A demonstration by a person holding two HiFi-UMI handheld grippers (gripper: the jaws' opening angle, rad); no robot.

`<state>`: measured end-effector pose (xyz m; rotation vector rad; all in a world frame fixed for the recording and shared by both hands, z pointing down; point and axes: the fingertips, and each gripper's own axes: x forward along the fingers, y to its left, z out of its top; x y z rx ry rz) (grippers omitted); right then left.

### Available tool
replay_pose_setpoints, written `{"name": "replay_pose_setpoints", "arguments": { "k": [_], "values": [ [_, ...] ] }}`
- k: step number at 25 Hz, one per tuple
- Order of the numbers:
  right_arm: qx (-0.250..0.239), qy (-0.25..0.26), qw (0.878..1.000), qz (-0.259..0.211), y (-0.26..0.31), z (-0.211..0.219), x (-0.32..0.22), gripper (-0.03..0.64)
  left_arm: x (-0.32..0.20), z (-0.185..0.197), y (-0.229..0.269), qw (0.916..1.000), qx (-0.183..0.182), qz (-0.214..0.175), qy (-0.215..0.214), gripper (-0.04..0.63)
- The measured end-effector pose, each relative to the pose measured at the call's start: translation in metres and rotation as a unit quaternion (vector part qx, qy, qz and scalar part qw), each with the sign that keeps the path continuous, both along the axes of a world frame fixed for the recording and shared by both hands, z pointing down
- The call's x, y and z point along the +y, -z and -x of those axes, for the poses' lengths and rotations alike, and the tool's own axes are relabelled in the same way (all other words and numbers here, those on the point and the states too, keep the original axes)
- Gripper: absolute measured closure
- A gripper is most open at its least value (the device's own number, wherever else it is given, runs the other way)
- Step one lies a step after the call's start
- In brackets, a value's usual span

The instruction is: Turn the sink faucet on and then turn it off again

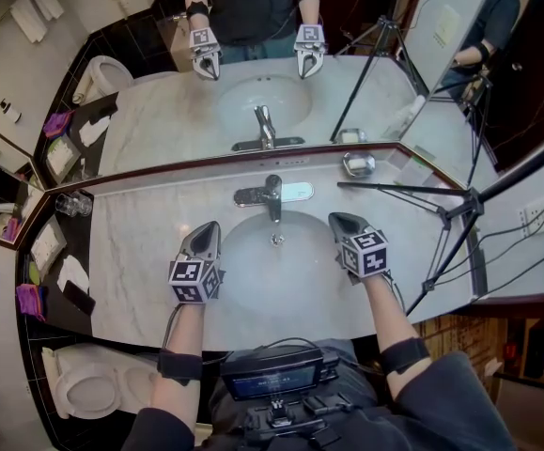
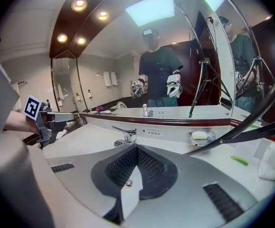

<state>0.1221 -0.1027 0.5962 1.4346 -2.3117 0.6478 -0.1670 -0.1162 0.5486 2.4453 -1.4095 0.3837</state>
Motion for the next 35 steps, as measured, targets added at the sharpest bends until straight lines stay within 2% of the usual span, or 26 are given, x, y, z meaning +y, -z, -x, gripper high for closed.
{"name": "replay_pose_setpoints", "arguments": {
  "k": [2, 5, 9, 11, 14, 16, 19, 21, 23, 27, 29, 31, 35],
  "values": [
    [0.000, -0.001, 1.000, 0.002, -0.002, -0.001, 0.000, 0.598, -0.002, -0.004, -0.002, 1.0000, -0.006, 0.000, -0.007, 0.593],
    [0.000, -0.001, 1.000, 0.003, -0.002, -0.002, -0.001, 0.598, -0.008, -0.015, -0.008, 0.9994, -0.022, -0.001, -0.029, 0.538],
    [0.002, -0.004, 1.000, 0.009, -0.007, -0.007, -0.001, 0.598, -0.018, -0.034, -0.021, 0.9956, -0.064, -0.005, -0.068, 0.486],
    [0.001, -0.005, 1.000, 0.012, -0.011, -0.008, 0.000, 0.598, -0.024, -0.048, -0.026, 0.9910, -0.092, -0.008, -0.097, 0.446],
    [0.001, -0.008, 1.000, 0.017, -0.017, -0.013, -0.001, 0.598, -0.033, -0.072, -0.038, 0.9788, -0.140, -0.018, -0.148, 0.400],
    [0.002, -0.009, 1.000, 0.021, -0.021, -0.015, -0.003, 0.598, -0.040, -0.085, -0.050, 0.9672, -0.180, -0.028, -0.177, 0.378],
    [0.004, -0.010, 1.000, 0.027, -0.025, -0.018, -0.005, 0.598, -0.050, -0.102, -0.062, 0.9457, -0.235, -0.045, -0.220, 0.323],
    [0.006, -0.011, 0.999, 0.029, -0.026, -0.020, -0.007, 0.597, -0.056, -0.112, -0.071, 0.9298, -0.266, -0.057, -0.248, 0.317],
    [0.007, -0.012, 0.999, 0.030, -0.027, -0.021, -0.008, 0.597, -0.061, -0.121, -0.081, 0.9081, -0.305, -0.076, -0.277, 0.308],
    [0.012, -0.014, 0.999, 0.035, -0.033, -0.027, -0.009, 0.597, -0.070, -0.137, -0.098, 0.8587, -0.379, -0.116, -0.325, 0.308],
    [0.014, -0.016, 0.999, 0.040, -0.038, -0.030, -0.006, 0.597, -0.073, -0.145, -0.098, 0.8407, -0.405, -0.132, -0.335, 0.308],
    [0.015, -0.019, 0.999, 0.045, -0.042, -0.033, -0.003, 0.597, -0.077, -0.151, -0.099, 0.8300, -0.418, -0.139, -0.342, 0.308],
    [0.016, -0.026, 0.998, 0.049, -0.044, -0.040, -0.004, 0.597, -0.084, -0.155, -0.106, 0.8201, -0.430, -0.140, -0.350, 0.345]
  ]
}}
